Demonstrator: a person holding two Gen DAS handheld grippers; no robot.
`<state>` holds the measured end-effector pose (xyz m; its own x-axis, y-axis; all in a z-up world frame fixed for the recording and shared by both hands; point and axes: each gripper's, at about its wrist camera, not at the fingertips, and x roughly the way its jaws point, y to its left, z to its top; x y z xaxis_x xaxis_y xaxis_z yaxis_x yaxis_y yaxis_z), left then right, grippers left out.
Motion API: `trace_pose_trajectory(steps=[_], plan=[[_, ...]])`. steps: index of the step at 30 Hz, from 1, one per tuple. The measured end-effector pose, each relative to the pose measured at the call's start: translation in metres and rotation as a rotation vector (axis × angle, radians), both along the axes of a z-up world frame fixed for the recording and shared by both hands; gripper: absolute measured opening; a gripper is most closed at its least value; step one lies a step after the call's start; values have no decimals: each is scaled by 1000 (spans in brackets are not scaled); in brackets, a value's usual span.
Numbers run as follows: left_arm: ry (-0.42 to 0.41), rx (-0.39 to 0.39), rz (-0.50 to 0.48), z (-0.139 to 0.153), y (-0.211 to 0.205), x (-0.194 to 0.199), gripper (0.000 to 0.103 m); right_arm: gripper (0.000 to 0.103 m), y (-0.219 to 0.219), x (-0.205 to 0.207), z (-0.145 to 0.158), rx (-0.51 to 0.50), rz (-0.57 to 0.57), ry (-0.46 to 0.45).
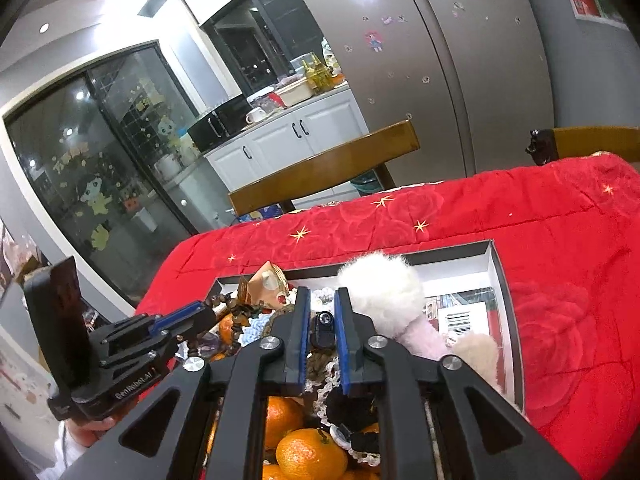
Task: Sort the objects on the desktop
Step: 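Open both tools to release the items into the box, then withdraw both open tools from the box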
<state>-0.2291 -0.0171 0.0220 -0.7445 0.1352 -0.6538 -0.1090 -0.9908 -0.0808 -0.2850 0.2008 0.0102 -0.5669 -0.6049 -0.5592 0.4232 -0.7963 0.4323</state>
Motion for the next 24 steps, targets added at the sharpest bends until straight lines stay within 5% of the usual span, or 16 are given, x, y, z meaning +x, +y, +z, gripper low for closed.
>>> trace_pose_trajectory(steps=[2, 3, 4, 6, 7, 11, 24], plan=[[-3, 10, 4, 1, -1, 0, 84, 62, 4, -1, 1, -39, -4, -17], [-3, 9, 7, 2, 0, 1, 93, 63, 7, -1, 3, -64, -10, -15], [-7, 0, 10, 2, 0, 1, 98, 64, 9, 0, 5, -79, -9, -11], [-2, -16, 20, 4, 2, 2, 103, 85, 11, 0, 9, -91, -2, -11], [3, -18, 23, 5, 2, 2, 103, 103, 12, 0, 11, -102, -1, -10], [52, -30, 41, 14, 2, 9, 103, 103, 22, 3, 22, -148, -25, 22], [229, -95, 92, 84, 14, 95, 103, 103, 14, 59, 75, -32, -48, 187]])
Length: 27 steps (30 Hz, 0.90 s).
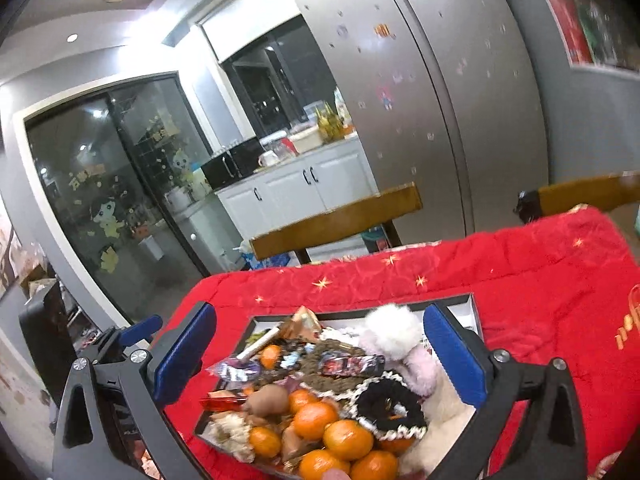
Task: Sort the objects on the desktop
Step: 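Withdraw both open tools from the box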
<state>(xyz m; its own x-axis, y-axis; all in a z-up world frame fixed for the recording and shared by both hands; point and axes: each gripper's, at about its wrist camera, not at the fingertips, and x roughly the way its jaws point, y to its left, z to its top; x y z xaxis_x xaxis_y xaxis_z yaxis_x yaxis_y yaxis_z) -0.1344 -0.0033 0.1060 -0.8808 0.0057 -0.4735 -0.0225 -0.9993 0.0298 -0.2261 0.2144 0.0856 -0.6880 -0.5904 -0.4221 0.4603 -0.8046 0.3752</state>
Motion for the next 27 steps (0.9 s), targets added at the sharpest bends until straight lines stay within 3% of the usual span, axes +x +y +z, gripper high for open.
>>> trace_pose_trajectory(steps=[5, 10, 12, 16, 19, 27], plan=[[80, -8, 0, 16, -1, 49, 103, 103, 2, 43, 25, 36, -32, 94], [56, 22, -5, 7, -2, 88, 103, 103, -3, 81, 26, 97, -61, 138], [38, 40, 24, -1, -3, 102, 103, 103, -3, 97, 18, 105, -61, 137], [77, -1, 70, -14, -1, 135, 103, 103, 1, 120, -7, 116, -65, 103], [82, 30, 75, -28, -1, 154, 103, 103, 6, 136, -26, 121, -100, 90], [-23, 75, 34, -77, 2, 164, 103, 103, 3, 159, -77, 191, -126, 1]])
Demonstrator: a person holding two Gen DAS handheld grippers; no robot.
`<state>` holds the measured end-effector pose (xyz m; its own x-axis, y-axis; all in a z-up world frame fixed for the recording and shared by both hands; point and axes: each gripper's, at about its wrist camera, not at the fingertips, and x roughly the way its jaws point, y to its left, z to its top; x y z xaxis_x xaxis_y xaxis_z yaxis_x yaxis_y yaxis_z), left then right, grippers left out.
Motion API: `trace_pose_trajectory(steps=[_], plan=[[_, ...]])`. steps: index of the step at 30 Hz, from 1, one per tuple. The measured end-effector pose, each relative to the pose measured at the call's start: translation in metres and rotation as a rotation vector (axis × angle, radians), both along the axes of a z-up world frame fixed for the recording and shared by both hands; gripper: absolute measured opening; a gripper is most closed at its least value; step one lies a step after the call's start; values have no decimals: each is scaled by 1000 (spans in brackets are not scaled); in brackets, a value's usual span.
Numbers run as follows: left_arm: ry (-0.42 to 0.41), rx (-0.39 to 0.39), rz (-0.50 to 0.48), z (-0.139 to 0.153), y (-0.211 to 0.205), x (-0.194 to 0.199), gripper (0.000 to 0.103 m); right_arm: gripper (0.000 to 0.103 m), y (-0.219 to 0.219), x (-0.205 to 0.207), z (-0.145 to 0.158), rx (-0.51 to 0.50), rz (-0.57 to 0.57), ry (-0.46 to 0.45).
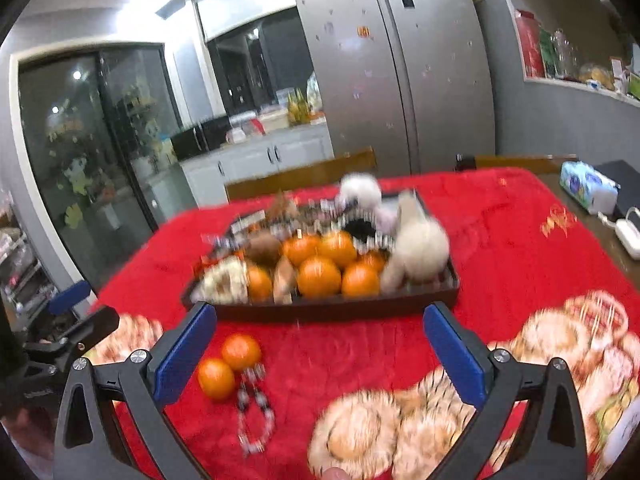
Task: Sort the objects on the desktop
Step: 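Withdraw both open tools from the box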
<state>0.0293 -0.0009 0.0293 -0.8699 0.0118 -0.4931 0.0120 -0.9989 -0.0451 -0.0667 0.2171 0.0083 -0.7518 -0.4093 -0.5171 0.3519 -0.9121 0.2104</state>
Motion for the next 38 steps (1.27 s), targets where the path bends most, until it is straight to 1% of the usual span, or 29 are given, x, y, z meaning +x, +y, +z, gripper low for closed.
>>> trace_pose_trajectory(steps=[3, 5, 7, 9, 12, 14, 19, 22, 24, 28, 38], plan=[[-42, 0, 17, -18, -2, -6, 103, 103, -11, 0, -21, 35, 13, -51], [-44, 16, 43, -27, -7, -7, 103, 103, -16, -2, -34, 52, 21, -82], [-22, 30, 90, -34, -11, -5, 103, 103, -18, 0, -43, 69, 21, -82], [-31, 48, 99, -35, -15, -6, 103, 103, -18, 4, -48, 79, 4, -60], [-32, 64, 85, -36, -17, -7, 103, 103, -16, 6, -47, 92, -25, -57], [-28, 59, 80, -35, -17, -5, 103, 103, -14, 10, -44, 95, -39, -32], [21, 6, 63, -28, -6, 2, 103, 103, -26, 19, -39, 157, -26, 25], [47, -17, 53, -25, -1, 6, 103, 103, -28, 24, -36, 169, -23, 50], [47, -20, 50, -25, -1, 6, 103, 103, -29, 26, -34, 174, -26, 63], [38, -11, 53, -25, -3, 4, 103, 103, -30, 26, -34, 174, -25, 65], [40, -19, 48, -26, 0, 4, 103, 103, -27, 23, -35, 155, -21, 48]])
